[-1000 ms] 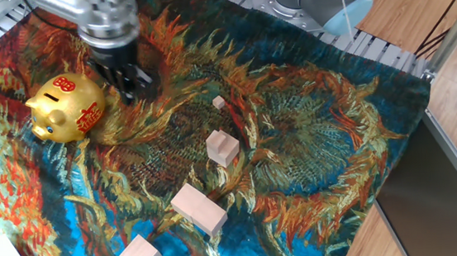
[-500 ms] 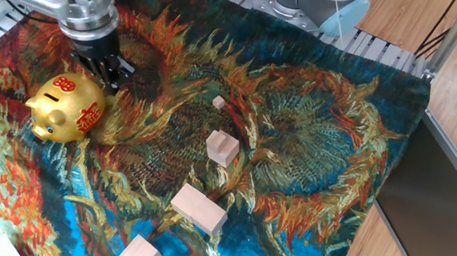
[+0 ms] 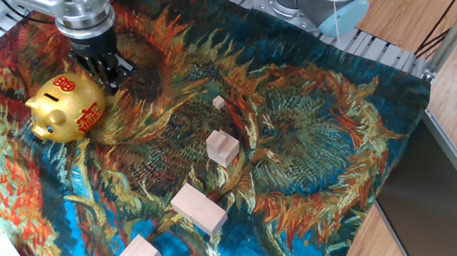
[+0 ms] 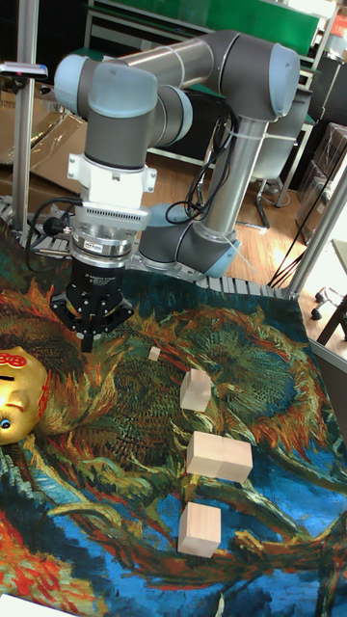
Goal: Drop coins into a piggy bank
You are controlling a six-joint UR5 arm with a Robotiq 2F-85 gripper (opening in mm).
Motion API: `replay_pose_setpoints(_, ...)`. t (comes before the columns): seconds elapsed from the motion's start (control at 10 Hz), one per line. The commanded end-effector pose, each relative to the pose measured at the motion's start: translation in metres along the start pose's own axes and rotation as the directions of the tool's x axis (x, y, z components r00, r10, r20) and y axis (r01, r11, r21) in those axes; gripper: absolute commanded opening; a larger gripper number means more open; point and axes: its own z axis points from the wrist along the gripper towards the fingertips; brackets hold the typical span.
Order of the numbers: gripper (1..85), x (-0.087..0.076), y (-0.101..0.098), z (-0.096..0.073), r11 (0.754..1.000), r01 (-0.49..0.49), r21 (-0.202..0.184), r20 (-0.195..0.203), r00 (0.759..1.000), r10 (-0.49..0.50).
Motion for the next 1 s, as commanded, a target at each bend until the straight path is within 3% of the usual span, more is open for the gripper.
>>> replay_pose_setpoints(0.0,1.3,-0.003,0.0,-0.001,0.999,-0.043,-0.006,0.012,0.999,0.043)
replay_pose_setpoints(0.2,1.3,-0.006,-0.003,-0.001,0.999,0.034,0.005,0.023,0.999,-0.035)
replay_pose_setpoints(0.3,1.3,-0.004,-0.007,-0.002,0.993,0.118,0.014,0.014,0.993,-0.118)
replay_pose_setpoints(0.5,1.3,0.006,-0.025,-0.01,0.984,0.18,-0.008,-0.027,0.983,-0.181)
replay_pose_setpoints(0.6,1.3,0.012,-0.044,-0.015,0.968,0.247,0.035,-0.052,0.968,-0.245)
replay_pose_setpoints(0.7,1.3,0.014,-0.044,-0.017,0.967,0.252,0.031,-0.056,0.967,-0.25)
replay_pose_setpoints(0.9,1.3,0.01,-0.031,-0.017,0.976,0.219,-0.014,-0.027,0.975,-0.219)
